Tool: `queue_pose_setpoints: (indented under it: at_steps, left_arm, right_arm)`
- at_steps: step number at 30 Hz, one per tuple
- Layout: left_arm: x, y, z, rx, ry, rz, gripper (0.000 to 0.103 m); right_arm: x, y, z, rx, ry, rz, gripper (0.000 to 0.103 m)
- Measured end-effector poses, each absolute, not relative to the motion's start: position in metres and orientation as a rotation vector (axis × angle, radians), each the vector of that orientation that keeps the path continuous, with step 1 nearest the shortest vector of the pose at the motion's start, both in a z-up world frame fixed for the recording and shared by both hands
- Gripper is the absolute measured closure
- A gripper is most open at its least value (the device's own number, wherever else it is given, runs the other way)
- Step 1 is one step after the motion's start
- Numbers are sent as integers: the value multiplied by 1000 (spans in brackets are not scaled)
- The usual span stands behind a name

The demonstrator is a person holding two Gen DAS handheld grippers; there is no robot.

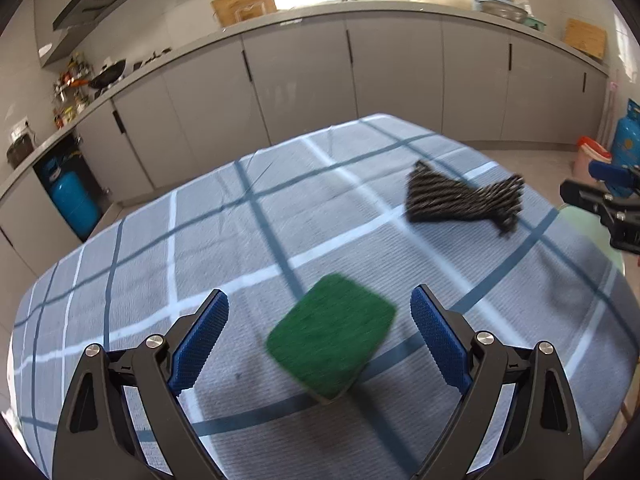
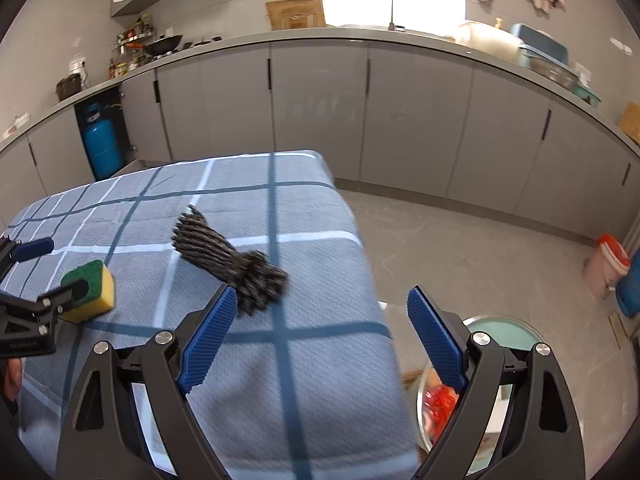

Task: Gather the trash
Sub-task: 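Move both open grippers back over the table toward the sponge and brush, then grasp the green-yellow sponge with the left gripper while the right grasps the black brush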

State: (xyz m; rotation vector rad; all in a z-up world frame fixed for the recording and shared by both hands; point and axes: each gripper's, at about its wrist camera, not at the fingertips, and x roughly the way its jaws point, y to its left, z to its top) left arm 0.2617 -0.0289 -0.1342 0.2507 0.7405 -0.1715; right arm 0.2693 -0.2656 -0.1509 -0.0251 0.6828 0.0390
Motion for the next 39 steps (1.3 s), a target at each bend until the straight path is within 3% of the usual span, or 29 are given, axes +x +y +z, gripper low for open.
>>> queue_pose_setpoints:
  at_steps: [20,27,30,39]
  left_arm:
    - [272,-15,-159,206,808,-275,12]
    - [280,-11,-166,160,849,-310,14]
    - [279,-11,-167,143,860,-345,35]
    - [264,-20,-160,205,820,-320,40]
  right_arm:
    - [333,-213,-184,-148,773,126,19]
    - [335,-207,-193,-161,826,160,63]
    - [330,-205,-193,-160,826,171,78]
    - [307,-208,-185,-116,795,187,85]
